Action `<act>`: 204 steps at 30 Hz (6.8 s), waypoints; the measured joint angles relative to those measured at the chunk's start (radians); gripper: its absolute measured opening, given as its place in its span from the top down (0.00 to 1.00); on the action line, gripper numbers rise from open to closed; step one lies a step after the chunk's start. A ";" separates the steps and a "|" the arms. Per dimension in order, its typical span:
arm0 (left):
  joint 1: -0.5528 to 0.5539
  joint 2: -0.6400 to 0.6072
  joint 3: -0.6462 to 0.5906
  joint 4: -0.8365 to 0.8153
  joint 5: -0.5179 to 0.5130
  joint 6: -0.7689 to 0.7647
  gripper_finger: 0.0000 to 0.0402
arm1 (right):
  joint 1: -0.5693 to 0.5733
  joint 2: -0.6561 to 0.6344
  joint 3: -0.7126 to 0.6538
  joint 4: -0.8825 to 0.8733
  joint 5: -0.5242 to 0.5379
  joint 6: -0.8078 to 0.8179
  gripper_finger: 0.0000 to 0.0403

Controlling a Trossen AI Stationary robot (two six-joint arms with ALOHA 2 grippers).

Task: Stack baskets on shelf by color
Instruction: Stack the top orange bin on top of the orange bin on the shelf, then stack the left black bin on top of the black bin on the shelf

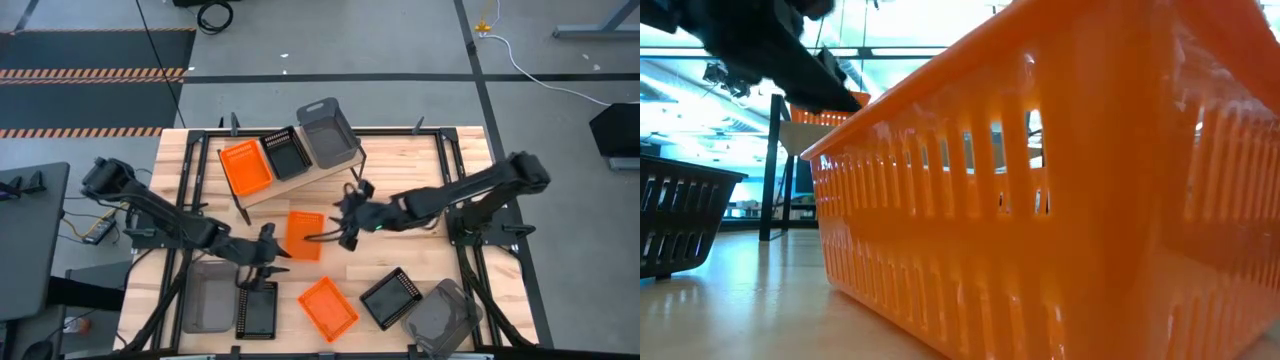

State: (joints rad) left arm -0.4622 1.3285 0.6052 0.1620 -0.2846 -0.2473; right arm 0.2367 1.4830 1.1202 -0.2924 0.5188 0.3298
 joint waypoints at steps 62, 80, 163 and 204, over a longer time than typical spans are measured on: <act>-0.040 0.262 0.898 -1.207 -0.238 -0.135 0.97 | 0.120 -0.156 0.000 0.240 0.175 -0.237 0.54; 0.094 0.248 1.138 -1.730 -0.384 -0.312 0.97 | 0.129 -0.156 0.000 0.220 0.214 -0.244 0.54; 0.265 -0.087 0.676 -1.448 -0.403 -0.155 0.80 | 0.148 -0.155 0.000 0.155 0.213 -0.165 0.54; 0.088 -0.065 0.763 -1.352 -0.069 -0.292 0.83 | 0.134 -0.155 -0.030 0.164 0.213 -0.166 0.54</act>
State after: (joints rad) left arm -0.3746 1.2640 1.3678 -1.1898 -0.3535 -0.5393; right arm 0.3706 1.3285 1.0901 -0.1280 0.7322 0.1637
